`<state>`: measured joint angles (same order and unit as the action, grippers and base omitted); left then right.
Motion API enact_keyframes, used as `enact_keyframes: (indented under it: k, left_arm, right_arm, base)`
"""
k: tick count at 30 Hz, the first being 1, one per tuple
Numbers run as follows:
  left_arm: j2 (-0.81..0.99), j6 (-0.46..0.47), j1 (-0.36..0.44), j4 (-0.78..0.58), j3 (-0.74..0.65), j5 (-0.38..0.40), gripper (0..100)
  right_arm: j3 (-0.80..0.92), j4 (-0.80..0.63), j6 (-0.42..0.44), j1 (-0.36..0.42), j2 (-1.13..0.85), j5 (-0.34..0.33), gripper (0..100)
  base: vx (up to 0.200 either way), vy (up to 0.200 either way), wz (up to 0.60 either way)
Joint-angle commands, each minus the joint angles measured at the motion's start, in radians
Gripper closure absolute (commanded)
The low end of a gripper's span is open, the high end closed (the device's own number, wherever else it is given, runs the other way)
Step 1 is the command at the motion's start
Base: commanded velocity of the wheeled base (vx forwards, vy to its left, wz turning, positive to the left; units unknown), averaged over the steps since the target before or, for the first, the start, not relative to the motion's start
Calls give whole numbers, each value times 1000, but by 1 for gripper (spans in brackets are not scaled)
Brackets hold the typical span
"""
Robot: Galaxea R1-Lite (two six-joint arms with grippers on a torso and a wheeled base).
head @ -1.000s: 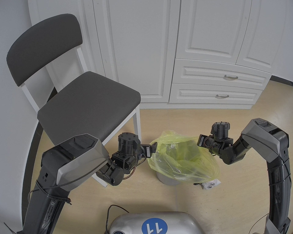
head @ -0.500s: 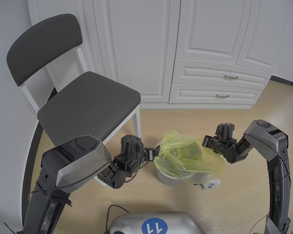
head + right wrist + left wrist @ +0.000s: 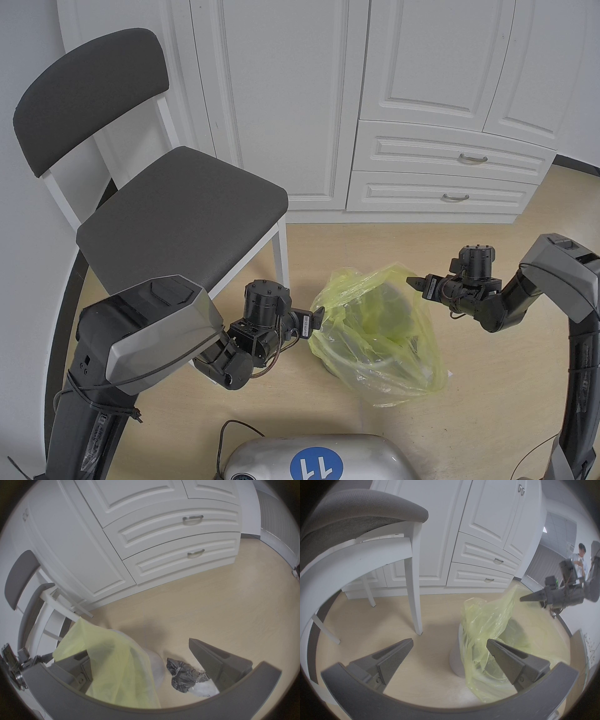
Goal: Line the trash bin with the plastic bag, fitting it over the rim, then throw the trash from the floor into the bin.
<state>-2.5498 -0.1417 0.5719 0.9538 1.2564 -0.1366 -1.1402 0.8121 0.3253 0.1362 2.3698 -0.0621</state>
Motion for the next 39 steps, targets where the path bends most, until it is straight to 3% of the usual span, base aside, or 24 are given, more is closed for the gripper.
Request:
enact_keyframes:
  k: [1,2,10,14,21,23,30,33,39]
  left_arm:
    - [54,34,-1,-6,-57,-1,0]
    - [65,51,2,-6,-74,-3,0]
    - [105,74,13,-3,-124,-3,0]
    - [120,90,20,0,-147,-1,0]
    - [111,94,36,16,-137,5,0]
    - [106,105,49,3,-124,12,0]
    - [79,343,89,-37,-69,18,0]
    - [49,358,109,-98,0,8,0]
    - [-53,358,109,-357,279,-77,0]
  right_arm:
    - [108,-4,-52,14,-152,-21,0]
    - [145,-4,-106,26,-173,-21,0]
    - [293,-4,-278,111,-221,-12,0]
    - [300,1,-338,114,-192,-7,0]
    - [254,12,-333,100,-146,-1,0]
    - [227,10,-321,95,-130,38,0]
    - [197,10,-292,82,-109,71,0]
    - [192,4,-292,82,-109,71,0]
    - [185,1,-292,79,-89,77,0]
  base:
    - [0,0,0]
    - [0,0,0]
    - [0,0,0]
    - [0,0,0]
    - [0,0,0]
    - [0,0,0]
    - [0,0,0]
    - [0,0,0]
    - [0,0,0]
